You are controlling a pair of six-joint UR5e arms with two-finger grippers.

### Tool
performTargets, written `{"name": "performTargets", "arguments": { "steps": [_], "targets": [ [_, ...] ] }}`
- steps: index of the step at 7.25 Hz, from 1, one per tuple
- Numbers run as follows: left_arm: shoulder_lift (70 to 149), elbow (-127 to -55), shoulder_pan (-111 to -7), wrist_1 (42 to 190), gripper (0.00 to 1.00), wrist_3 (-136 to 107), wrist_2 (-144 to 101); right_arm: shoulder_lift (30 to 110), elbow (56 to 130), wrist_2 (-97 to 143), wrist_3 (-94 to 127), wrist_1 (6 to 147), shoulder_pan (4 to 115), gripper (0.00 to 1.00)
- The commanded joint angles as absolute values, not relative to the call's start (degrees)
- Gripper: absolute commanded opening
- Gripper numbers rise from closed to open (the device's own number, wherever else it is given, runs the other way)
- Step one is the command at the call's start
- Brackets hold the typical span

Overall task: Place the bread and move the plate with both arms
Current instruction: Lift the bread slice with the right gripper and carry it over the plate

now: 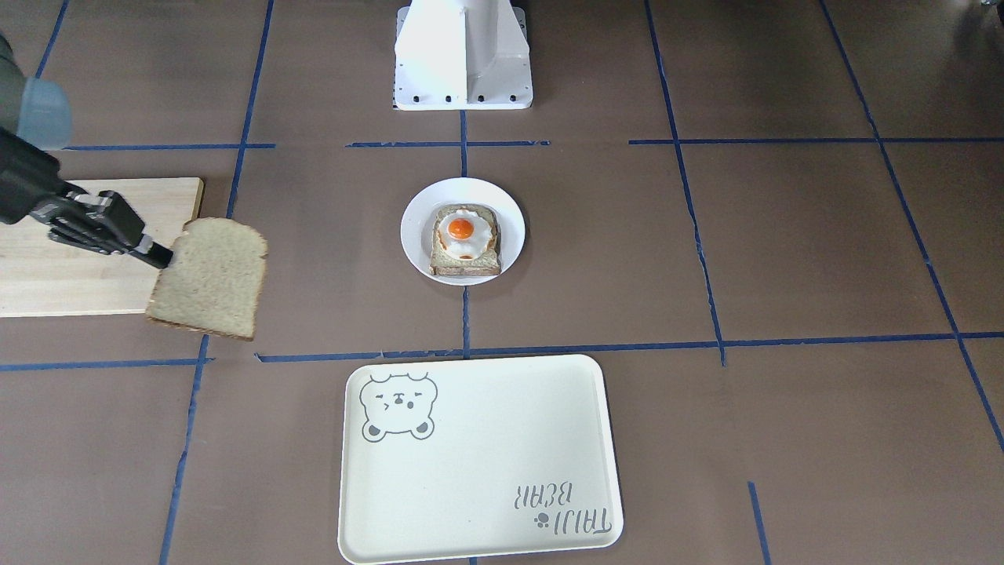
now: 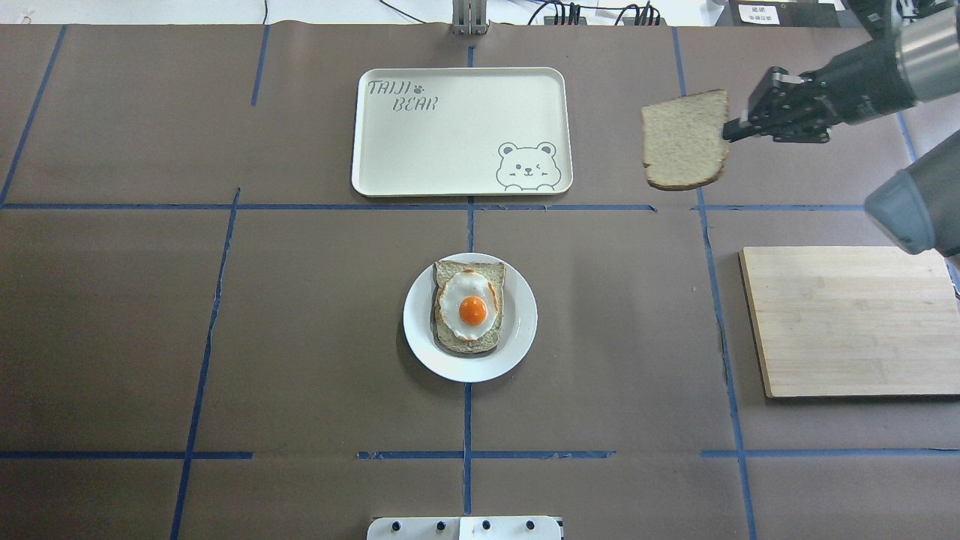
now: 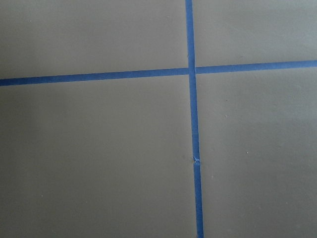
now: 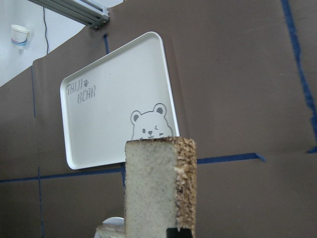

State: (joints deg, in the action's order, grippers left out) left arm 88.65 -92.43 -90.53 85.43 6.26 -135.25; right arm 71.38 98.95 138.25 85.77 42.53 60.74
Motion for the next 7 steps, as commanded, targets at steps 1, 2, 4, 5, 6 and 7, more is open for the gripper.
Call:
{"name": "performTargets", "arguments": {
  "steps": [1,2,4,5,6,7],
  "targets": [
    [88.7,-92.2,-90.5,85.4,1.0,6.2,-135.2,67.6,105.4,117.5,97.0,42.5,43.8,0.0],
    [88.6,-92.2,-90.5,85.4,1.0,6.2,-135.2,67.6,105.8,111.3,97.3,42.5,38.3,0.0],
    [88.6,-92.2,-90.5,85.4,1.0,6.2,-135.2,67.8,104.9,100.1,96.2,42.8,27.2,0.0],
    [88.7,-92.2,-90.5,85.4,1.0,6.2,-135.2,67.0,102.8,95.0,95.1,43.0,23.8,0.0],
    [88.7,-92.2,-90.5,85.4,1.0,6.2,-135.2,67.2,101.9,93.6,93.6,43.4,21.2,0.0],
    [88.7,-92.3,-90.5,85.4,1.0,6.2,-135.2,67.4,101.0,92.5,93.3,43.4,20.1,0.0]
  ]
}}
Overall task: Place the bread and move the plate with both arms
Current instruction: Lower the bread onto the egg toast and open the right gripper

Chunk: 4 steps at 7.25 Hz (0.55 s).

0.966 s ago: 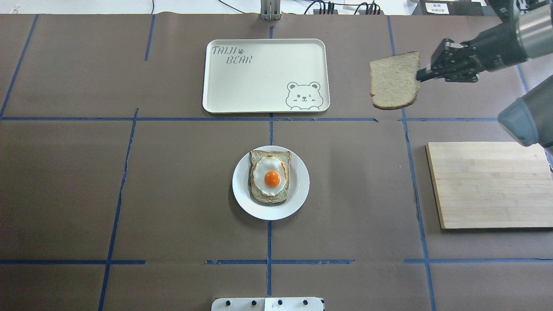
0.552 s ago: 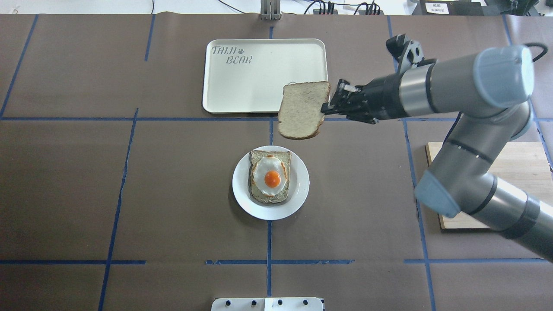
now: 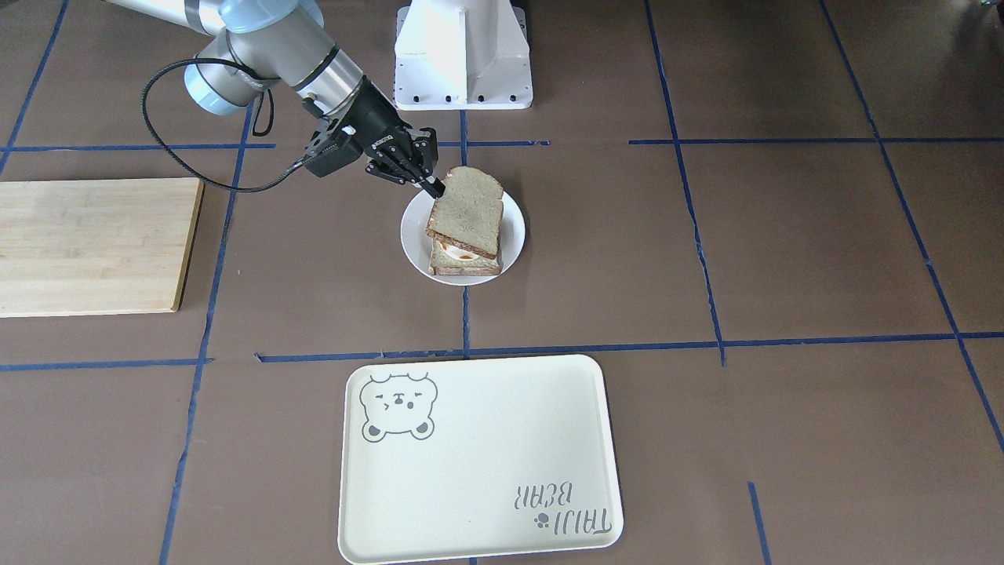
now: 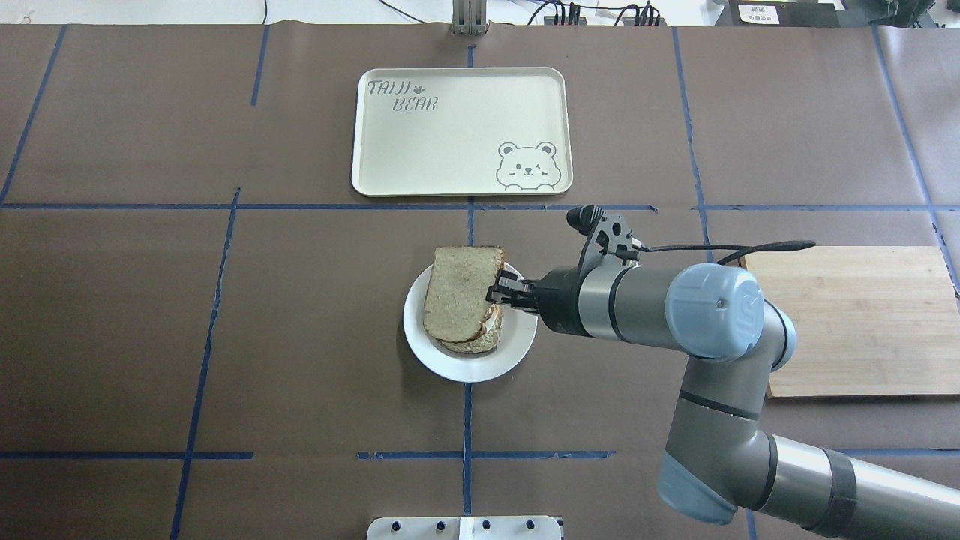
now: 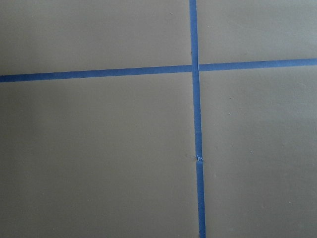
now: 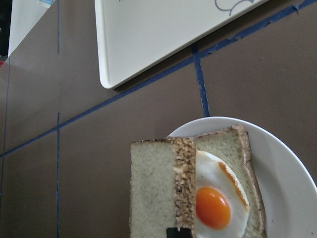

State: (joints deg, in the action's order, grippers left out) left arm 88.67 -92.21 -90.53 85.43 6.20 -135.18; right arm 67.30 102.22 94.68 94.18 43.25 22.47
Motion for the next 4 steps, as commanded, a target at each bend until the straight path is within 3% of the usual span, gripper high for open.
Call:
{"name": "performTargets", "arguments": {
  "steps": [1,4],
  "targets": [
    [88.7,-92.1,-90.5,85.4,1.0,6.2,-135.2,67.5,100.4,92.5,91.7,43.4,20.2,0.0],
    [88.7,-92.2,-90.5,85.4,1.0,6.2,-135.2,67.6,98.6,92.4,87.7,43.3,20.8,0.0]
  ]
}}
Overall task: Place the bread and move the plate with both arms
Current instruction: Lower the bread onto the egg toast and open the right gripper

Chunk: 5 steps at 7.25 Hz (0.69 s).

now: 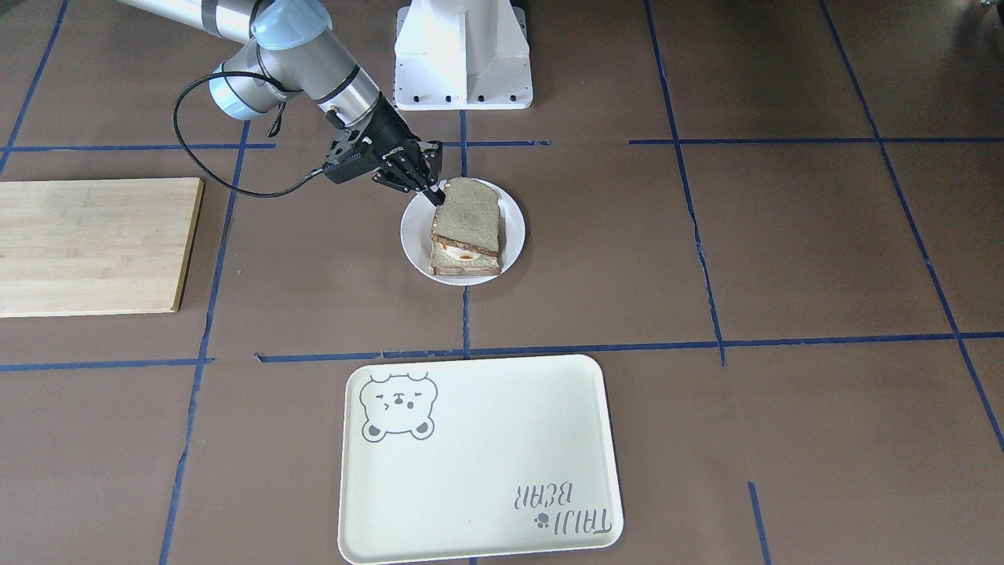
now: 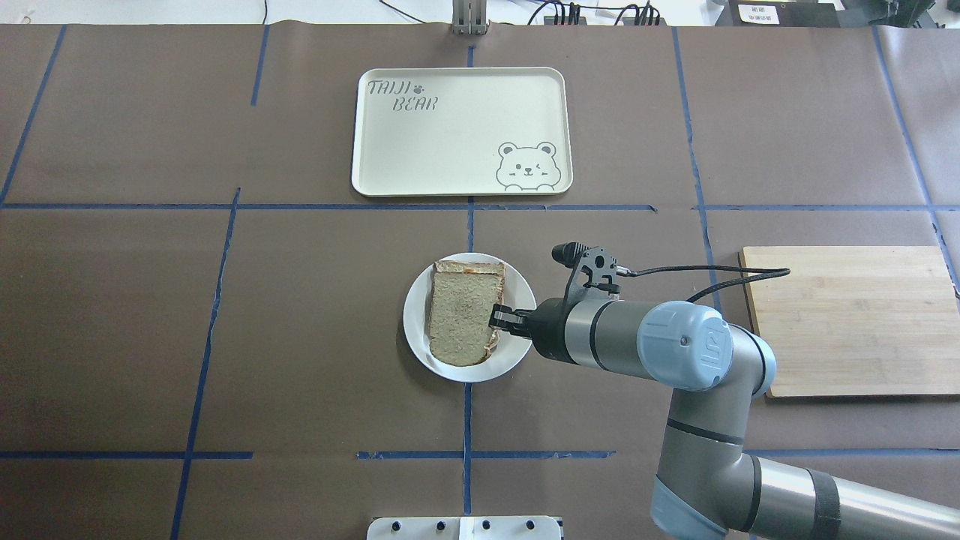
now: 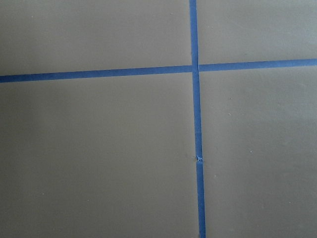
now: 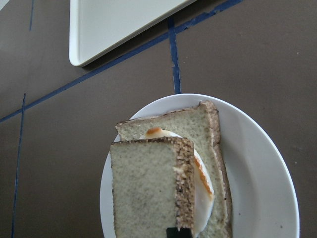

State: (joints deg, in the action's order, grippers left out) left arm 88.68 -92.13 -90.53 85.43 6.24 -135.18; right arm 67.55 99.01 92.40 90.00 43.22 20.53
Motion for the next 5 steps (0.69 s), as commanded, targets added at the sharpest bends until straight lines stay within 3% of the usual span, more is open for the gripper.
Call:
{"name": "performTargets", "arguments": {
  "steps": [1,2,3,4,5],
  "targets": [
    [88.7,-92.2,-90.5,85.4,1.0,6.2,-135.2,67.9,98.4,92.5,87.5,43.3,21.0,0.0],
    [88.7,-92.3,-90.5,85.4,1.0,6.2,-135.2,67.9,98.4,92.4,87.7,43.3,21.0,0.06],
    [88.7,-92.3,-90.5,85.4,1.0,6.2,-135.2,67.9,98.4,92.5,88.0,42.8,21.3,0.43],
    [88.7,-92.4,-90.5,85.4,1.0,6.2,-135.2,67.7,98.5,92.5,88.2,42.7,21.2,0.99],
    [88.7,-92.7,-90.5,85.5,1.0,6.2,-135.2,67.6,98.5,92.5,88.1,42.7,21.8,1.0]
  ]
}}
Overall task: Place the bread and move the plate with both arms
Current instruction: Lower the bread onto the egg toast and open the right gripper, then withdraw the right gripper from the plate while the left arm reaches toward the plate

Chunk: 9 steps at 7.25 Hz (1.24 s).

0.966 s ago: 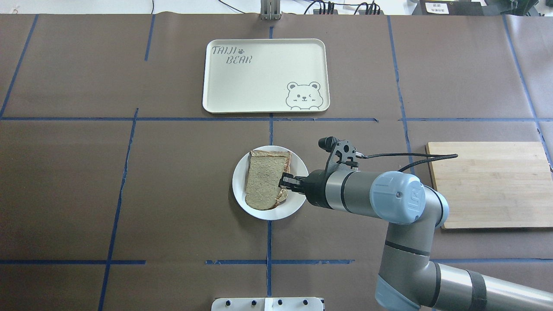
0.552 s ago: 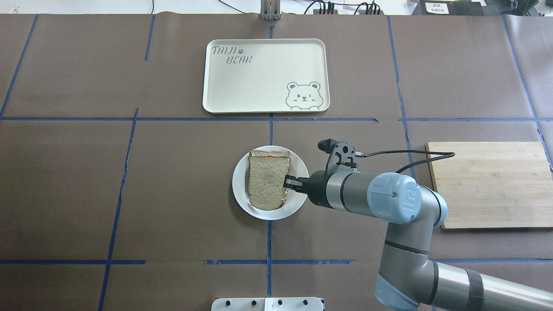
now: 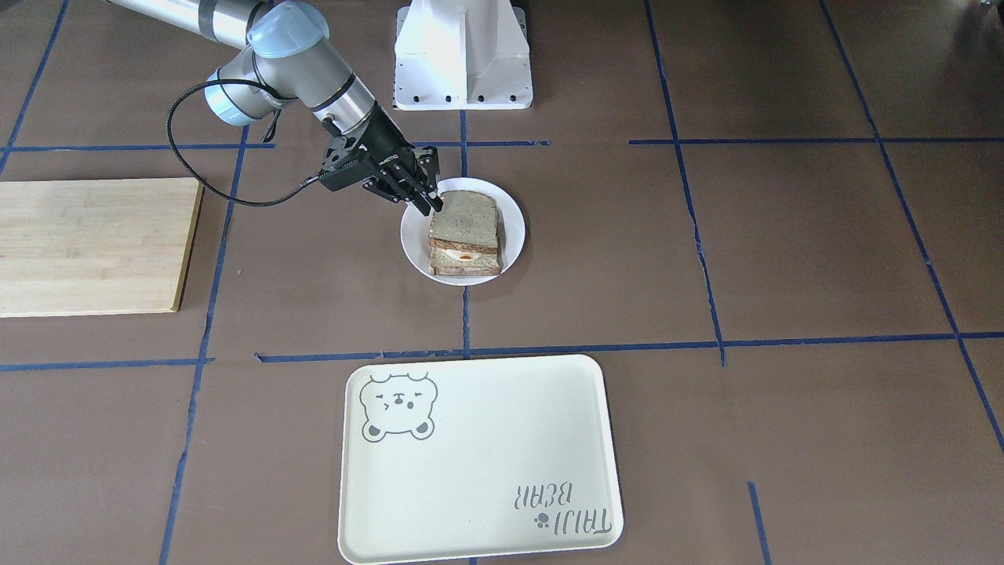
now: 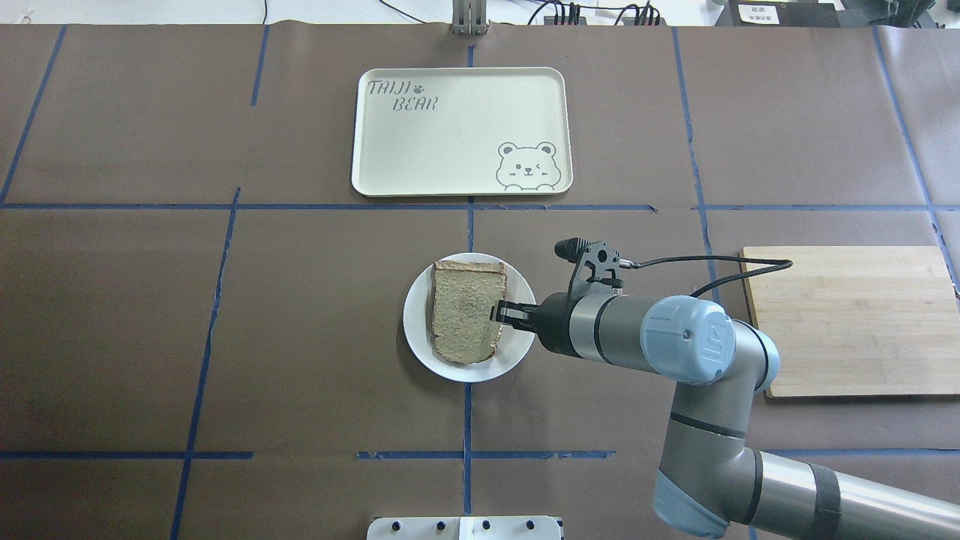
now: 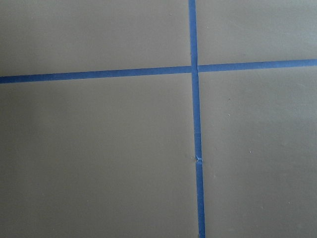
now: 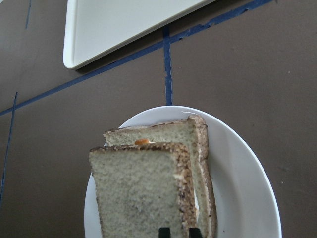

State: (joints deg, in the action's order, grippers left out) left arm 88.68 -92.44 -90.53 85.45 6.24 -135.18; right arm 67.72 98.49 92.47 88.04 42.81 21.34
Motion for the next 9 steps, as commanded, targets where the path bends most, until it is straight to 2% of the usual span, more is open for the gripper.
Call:
{"name": "performTargets", "arguments": {
  "steps": [1,3,5,7,9],
  "targets": [
    [88.8,-93.2,-90.5,85.5,1.0,6.3,-135.3,67.4,99.0,92.9,88.1,42.8,23.1,1.0],
    [90.0,-93.9,-89.6,91.6,1.0,3.6,-135.4,67.2,100.6,96.7,88.0,44.2,27.5,1.0],
    [90.2,-94.7,-81.9,106.5,1.0,-15.8,-138.1,67.9,106.4,102.4,86.4,59.0,34.2,1.0],
    [90.2,-94.7,-72.6,126.8,1.0,-42.1,-138.7,68.5,109.9,102.5,72.6,73.1,37.9,1.0],
    [93.3,-94.7,-64.9,139.0,1.0,-63.7,-138.0,69.6,112.5,104.8,55.1,87.1,42.3,1.0]
  ]
}}
